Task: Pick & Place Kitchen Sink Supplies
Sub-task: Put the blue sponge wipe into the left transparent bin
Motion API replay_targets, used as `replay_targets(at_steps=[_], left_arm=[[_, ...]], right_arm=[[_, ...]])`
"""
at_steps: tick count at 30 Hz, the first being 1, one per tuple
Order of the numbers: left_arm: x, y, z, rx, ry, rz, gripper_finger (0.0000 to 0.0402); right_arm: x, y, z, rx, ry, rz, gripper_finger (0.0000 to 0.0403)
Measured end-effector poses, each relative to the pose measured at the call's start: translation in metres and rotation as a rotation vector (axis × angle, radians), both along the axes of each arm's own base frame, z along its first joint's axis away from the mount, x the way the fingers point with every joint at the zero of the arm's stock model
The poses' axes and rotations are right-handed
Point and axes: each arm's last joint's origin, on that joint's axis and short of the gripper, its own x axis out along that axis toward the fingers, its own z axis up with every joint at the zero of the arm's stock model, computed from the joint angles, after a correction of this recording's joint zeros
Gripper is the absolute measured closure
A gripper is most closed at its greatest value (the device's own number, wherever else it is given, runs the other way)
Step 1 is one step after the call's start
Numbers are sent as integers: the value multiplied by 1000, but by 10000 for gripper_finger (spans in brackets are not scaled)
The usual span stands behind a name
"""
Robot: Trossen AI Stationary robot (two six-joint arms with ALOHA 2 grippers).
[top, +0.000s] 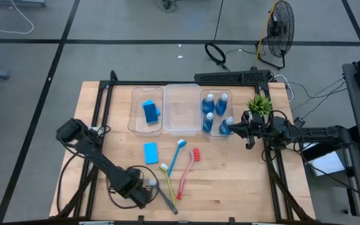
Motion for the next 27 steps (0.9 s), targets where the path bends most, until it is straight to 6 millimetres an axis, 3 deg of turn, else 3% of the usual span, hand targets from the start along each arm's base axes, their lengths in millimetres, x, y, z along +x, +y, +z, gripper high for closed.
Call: replay_targets(at_steps=[4,10,16,27], left_arm=[[-17,2,31,40,-109,-28,400],[-36,6,68,270,-480,-150,401],[-39,8,76,528,-654,-372,401],[-32,4,83,719,-799,-543,401]], right_arm=[[0,0,0,0,3,0,399],[0,0,-1,-3,6,0,399],[0,0,-1,-11,8,-1,399],[0,0,-1,-10,9,-1,399]])
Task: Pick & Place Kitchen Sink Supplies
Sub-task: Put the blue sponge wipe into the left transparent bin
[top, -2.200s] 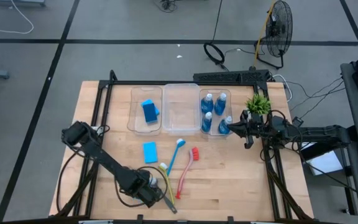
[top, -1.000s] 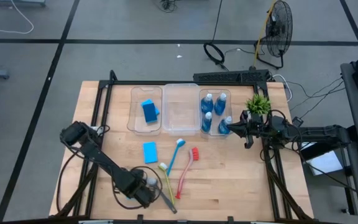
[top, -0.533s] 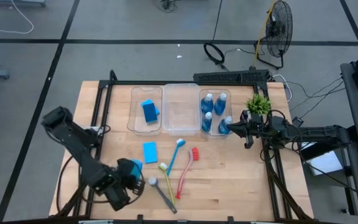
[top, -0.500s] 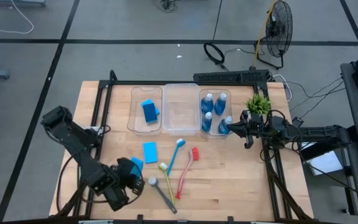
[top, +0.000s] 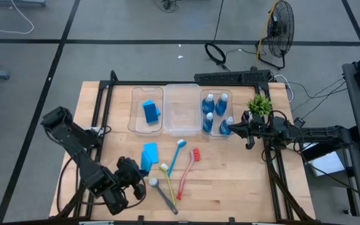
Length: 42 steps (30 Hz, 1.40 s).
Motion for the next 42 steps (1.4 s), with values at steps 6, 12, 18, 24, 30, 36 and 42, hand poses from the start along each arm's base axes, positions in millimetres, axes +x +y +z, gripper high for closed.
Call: replay_targets(at_steps=[6,12,18,24,30,36,42], left_arm=[[1,-1,1,3,-5,-17,401],[7,5,0,-100,-29,98,401],[32,48,0,-378,134,350,401],[51,103,18,-327,149,339,401],[36,171,48,-198,92,479,401],[21,238,67,-137,81,592,401],[19,288,66,-141,127,606,401]], right_arm=[[0,0,0,0,0,0,399],[0,0,0,0,0,0,399],[0,0,0,0,0,-2,399],[0,0,0,3,-1,-3,399],[0,0,0,3,-1,-4,399],[0,-1,0,5,2,-29,399],[0,-2,0,6,2,-60,399]])
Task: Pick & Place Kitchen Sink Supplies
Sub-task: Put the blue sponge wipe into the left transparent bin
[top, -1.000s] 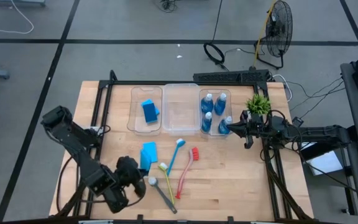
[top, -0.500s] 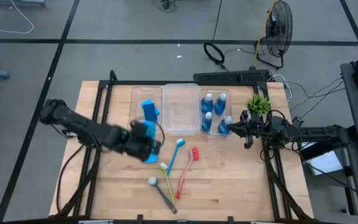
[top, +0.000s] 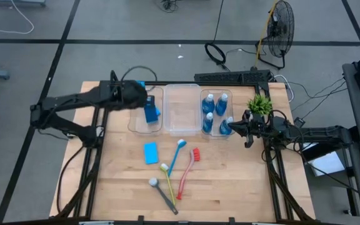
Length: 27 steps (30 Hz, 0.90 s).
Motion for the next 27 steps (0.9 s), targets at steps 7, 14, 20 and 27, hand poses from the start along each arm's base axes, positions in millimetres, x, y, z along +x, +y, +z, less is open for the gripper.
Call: replay_targets(at_steps=[7,14,20,27], left_arm=[[-7,31,-5,-50,39,15,401],[-8,47,-49,-161,-24,1,401],[-19,52,-90,-276,-46,46,401],[-16,53,-100,-309,-124,28,401]], right_arm=[[0,0,0,0,0,1,399],[0,0,0,0,0,1,399],[0,0,0,0,0,1,399],[0,0,0,0,0,0,399]])
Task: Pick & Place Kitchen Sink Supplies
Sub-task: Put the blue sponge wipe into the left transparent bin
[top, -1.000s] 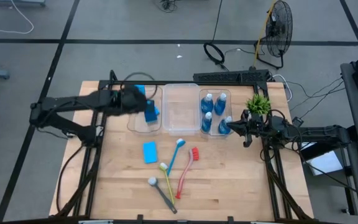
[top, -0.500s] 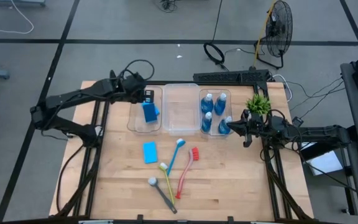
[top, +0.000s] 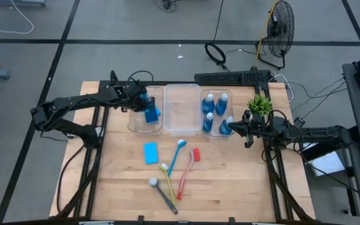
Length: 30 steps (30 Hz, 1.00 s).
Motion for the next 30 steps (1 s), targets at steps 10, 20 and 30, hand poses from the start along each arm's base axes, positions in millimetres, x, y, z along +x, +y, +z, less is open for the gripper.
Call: replay_targets(at_steps=[10,20,30], left_arm=[[7,1,-14,-33,54,-11,401],[16,3,-26,-68,58,-22,377],[16,3,-26,-64,59,-16,277]], right_arm=[[0,0,0,0,0,0,399],[0,0,0,0,0,0,399],[0,0,0,25,-3,5,399]])
